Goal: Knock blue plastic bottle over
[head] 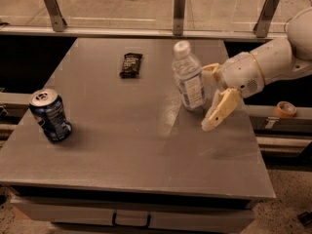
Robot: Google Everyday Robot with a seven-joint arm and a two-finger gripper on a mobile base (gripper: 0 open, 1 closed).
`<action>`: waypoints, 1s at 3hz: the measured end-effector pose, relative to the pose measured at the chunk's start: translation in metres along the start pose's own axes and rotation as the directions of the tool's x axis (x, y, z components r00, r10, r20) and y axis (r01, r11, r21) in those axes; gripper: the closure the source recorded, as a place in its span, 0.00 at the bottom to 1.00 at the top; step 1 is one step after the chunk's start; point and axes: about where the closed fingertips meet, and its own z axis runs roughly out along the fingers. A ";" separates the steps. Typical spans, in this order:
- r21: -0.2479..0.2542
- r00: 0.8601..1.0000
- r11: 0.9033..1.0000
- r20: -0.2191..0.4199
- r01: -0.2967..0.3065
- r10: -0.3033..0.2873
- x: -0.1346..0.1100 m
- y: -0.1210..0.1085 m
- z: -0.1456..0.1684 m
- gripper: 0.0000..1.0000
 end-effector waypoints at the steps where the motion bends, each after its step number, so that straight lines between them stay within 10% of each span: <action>1: -0.076 0.998 0.996 0.043 0.049 -0.046 -0.028 0.022 0.015 0.00; 3: -0.119 0.997 0.990 0.026 0.070 -0.067 -0.036 0.037 0.033 0.00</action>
Offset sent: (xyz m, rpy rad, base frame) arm -0.0461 0.0580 0.0163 0.0342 0.0087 0.1813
